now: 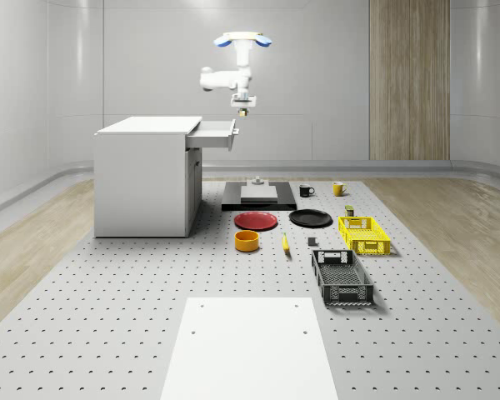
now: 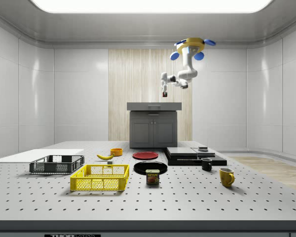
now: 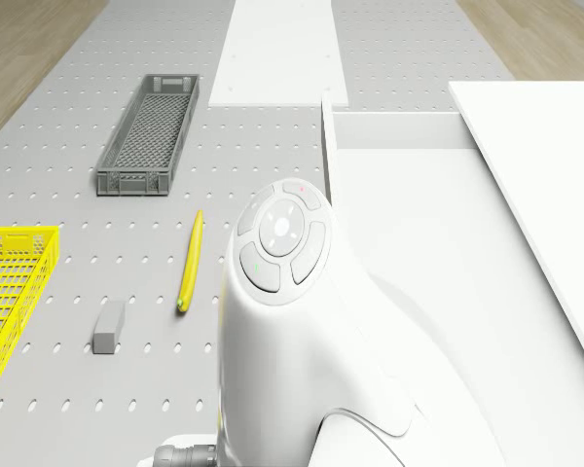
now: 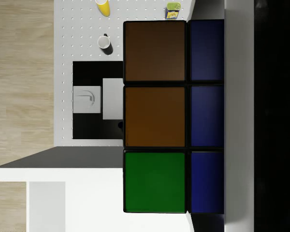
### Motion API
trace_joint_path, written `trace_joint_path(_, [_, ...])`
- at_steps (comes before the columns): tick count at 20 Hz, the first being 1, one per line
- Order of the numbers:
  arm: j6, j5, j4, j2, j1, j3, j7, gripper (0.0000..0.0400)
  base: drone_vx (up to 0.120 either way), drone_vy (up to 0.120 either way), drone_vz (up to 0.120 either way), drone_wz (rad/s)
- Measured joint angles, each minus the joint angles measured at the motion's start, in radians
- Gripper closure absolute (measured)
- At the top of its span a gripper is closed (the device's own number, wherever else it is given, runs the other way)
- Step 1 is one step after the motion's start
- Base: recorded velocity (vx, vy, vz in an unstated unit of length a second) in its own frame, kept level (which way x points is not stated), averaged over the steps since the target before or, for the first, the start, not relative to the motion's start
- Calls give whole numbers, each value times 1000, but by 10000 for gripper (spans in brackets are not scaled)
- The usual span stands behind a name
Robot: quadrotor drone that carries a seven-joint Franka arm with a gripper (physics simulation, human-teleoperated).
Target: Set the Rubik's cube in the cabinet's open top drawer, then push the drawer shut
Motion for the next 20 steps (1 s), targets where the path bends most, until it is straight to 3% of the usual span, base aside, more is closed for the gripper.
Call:
trace_joint_path(11, [2, 1, 0, -2, 0, 0, 0, 75, 0, -120, 0, 0])
trace_joint_path(16, [2, 1, 0, -2, -1, 0, 0, 75, 104, -120, 0, 0])
trace_joint_path(20, [3, 1, 0, -3, -1, 0, 0, 75, 0, -120, 0, 0])
